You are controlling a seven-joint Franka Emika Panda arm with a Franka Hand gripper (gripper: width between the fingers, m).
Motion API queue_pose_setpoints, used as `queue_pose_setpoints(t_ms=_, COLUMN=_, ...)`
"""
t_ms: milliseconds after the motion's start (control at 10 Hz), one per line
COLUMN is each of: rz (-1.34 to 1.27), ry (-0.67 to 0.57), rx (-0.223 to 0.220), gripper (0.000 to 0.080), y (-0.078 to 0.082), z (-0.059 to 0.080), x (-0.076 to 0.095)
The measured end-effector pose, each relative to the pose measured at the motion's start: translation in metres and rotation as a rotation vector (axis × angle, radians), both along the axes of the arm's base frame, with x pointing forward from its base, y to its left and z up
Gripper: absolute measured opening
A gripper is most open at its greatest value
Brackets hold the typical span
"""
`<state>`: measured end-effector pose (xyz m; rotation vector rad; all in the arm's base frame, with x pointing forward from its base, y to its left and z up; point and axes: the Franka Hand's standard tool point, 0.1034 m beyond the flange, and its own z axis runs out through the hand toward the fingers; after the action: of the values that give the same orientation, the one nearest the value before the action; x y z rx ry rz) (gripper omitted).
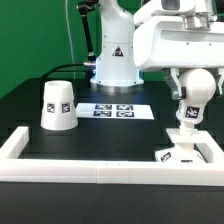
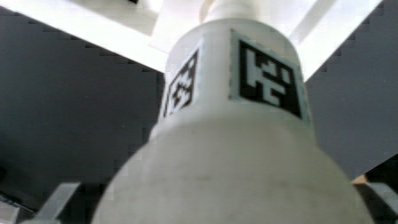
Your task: Assemble lamp
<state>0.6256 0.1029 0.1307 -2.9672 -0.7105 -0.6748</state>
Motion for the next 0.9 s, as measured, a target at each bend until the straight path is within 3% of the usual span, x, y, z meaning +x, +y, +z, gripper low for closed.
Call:
queue_pose_setpoints(t_ms=500, rz=0.002, ry=0.017, rx=-0.001, gripper=0.0576, y=0.0009, z=-0.0113, x=-0.0039)
queue_pose_setpoints(t_ms=900, rz=-0.001, ry=-0.034, rx=0.001, gripper=0.0576, y=0.0013, z=-0.0114, x=-0.0009)
